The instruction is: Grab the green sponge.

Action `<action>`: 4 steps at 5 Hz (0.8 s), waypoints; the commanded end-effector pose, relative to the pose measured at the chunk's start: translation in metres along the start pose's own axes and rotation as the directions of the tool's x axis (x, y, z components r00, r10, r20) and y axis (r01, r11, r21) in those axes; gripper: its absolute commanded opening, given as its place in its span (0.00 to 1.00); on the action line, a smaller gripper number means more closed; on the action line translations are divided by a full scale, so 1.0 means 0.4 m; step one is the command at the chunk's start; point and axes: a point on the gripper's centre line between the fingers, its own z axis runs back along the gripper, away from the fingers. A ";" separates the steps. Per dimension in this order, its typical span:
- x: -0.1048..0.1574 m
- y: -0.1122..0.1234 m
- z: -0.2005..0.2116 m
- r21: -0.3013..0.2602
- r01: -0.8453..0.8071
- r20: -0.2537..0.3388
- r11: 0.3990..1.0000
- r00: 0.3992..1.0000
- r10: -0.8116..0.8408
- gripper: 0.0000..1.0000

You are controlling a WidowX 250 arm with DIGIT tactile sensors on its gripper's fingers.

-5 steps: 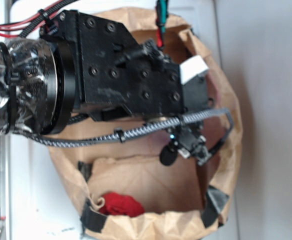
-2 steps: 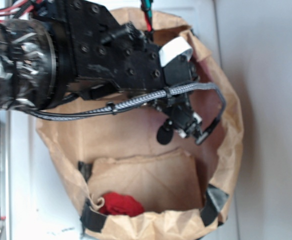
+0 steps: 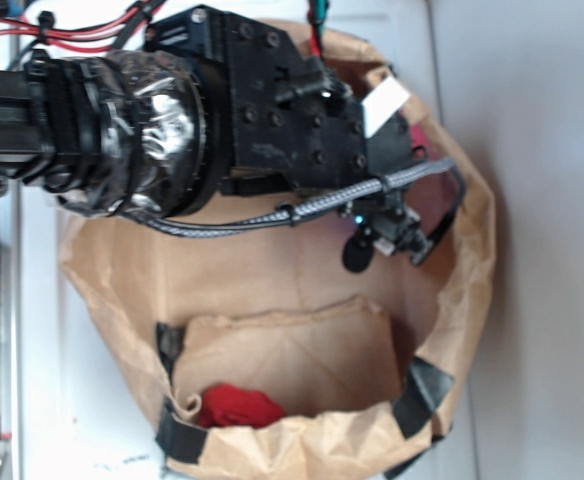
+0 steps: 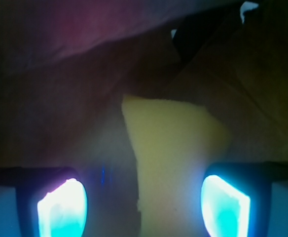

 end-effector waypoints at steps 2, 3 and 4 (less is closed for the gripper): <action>0.034 -0.014 0.015 -0.035 0.028 0.112 0.999 0.993 -0.024 1.00; 0.027 -0.009 0.010 -0.033 0.037 0.117 0.999 0.993 -0.033 0.87; 0.021 -0.006 0.002 -0.029 0.029 0.126 0.999 0.992 -0.026 0.00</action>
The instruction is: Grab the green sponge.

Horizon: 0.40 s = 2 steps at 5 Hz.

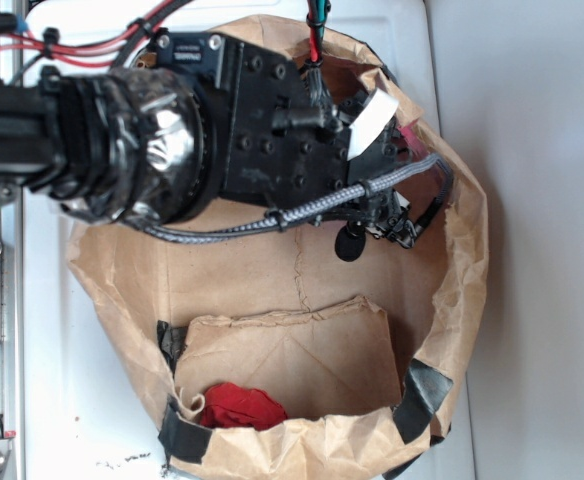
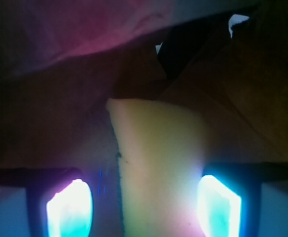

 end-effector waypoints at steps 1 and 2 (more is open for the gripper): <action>0.017 -0.018 0.021 -0.040 -0.003 0.043 0.999 0.999 0.004 0.00; 0.019 -0.021 0.025 -0.046 -0.007 0.040 0.999 0.999 0.009 0.00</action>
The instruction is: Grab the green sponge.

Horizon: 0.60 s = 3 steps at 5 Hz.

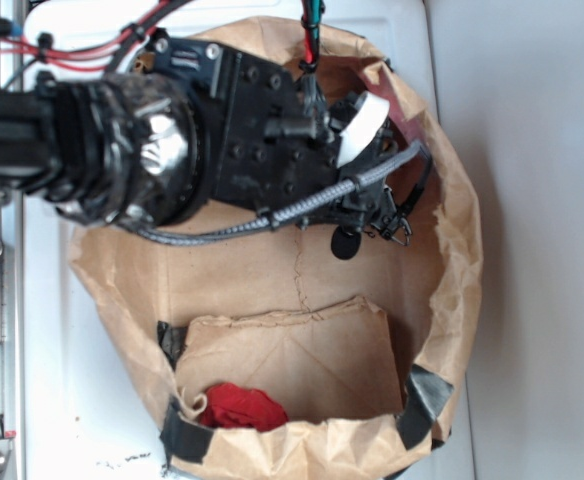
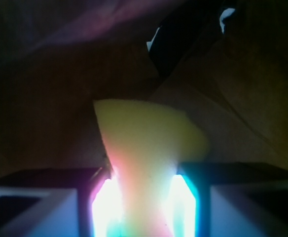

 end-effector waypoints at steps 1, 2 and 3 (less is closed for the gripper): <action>0.027 -0.029 0.044 -0.052 0.028 0.021 0.998 0.999 -0.027 0.00; 0.027 -0.036 0.075 -0.060 0.048 -0.014 0.997 0.999 -0.049 0.00; 0.027 -0.040 0.118 -0.045 0.074 -0.063 0.996 0.995 -0.077 0.00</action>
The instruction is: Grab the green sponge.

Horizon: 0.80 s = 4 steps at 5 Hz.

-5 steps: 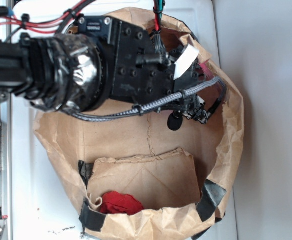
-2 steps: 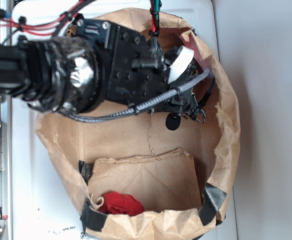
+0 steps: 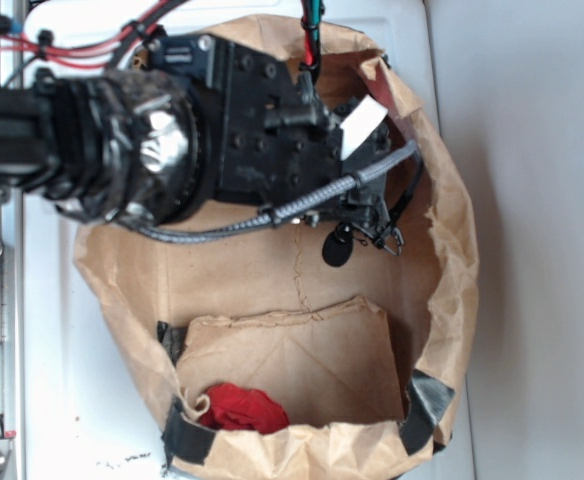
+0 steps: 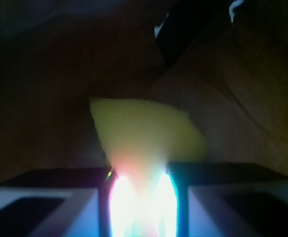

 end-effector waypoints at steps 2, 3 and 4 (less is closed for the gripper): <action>-0.020 0.038 0.243 -0.117 0.092 0.046 0.989 0.995 -0.087 0.00; -0.072 0.114 0.333 -0.132 0.158 -0.022 0.979 0.987 -0.162 0.00; -0.083 0.101 0.400 -0.112 0.196 -0.119 0.974 0.971 -0.209 0.00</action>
